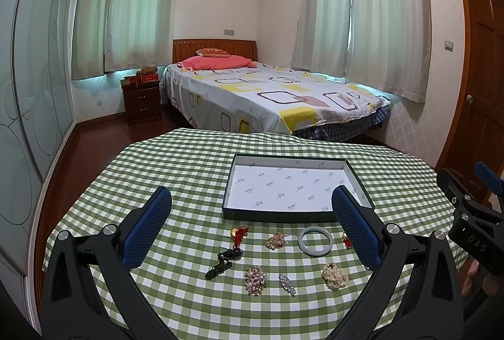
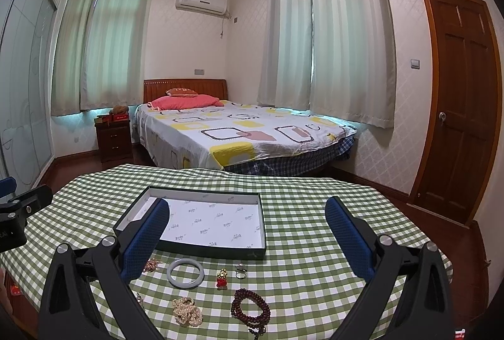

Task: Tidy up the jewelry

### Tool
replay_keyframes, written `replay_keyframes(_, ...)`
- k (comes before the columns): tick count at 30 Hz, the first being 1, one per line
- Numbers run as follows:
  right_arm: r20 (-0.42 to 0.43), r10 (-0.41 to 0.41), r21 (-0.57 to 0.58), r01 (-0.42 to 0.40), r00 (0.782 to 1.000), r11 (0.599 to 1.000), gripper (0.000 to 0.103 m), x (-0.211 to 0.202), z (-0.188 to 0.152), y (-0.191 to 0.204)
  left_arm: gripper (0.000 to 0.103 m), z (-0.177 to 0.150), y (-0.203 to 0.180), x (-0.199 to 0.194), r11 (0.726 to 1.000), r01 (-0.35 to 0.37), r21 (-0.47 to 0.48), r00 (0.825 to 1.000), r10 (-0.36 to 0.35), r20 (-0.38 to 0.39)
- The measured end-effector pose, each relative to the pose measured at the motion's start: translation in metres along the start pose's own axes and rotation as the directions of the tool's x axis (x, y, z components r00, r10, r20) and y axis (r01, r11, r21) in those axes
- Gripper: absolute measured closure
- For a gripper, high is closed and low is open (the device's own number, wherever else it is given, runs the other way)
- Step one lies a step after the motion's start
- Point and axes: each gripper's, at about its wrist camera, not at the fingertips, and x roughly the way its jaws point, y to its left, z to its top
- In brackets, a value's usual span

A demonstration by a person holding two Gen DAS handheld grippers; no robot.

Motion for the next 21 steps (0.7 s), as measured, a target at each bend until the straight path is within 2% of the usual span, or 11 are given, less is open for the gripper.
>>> replay_keyframes(10, 0.003, 0.003, -0.003, -0.003, 1.000, 1.000, 0.006, 0.011, -0.013, -0.003, 0.004, -0.013, 0.004, 0.017, 1.000, -0.004, 0.011, 1.000, 0.004, -0.006)
replay_keyframes(15, -0.031, 0.026, 0.011, -0.025, 0.999, 1.000, 0.006, 0.027, -0.037, -0.010, 0.004, -0.033, 0.006, 0.038, 1.000, -0.011, 0.010, 0.999, 0.012, -0.050)
replay_keyframes(21, -0.092, 0.038, -0.020, -0.040, 0.995, 0.999, 0.006, 0.046, -0.075, -0.014, 0.004, -0.064, 0.003, 0.064, 0.998, -0.031, 0.054, 0.993, 0.037, -0.115)
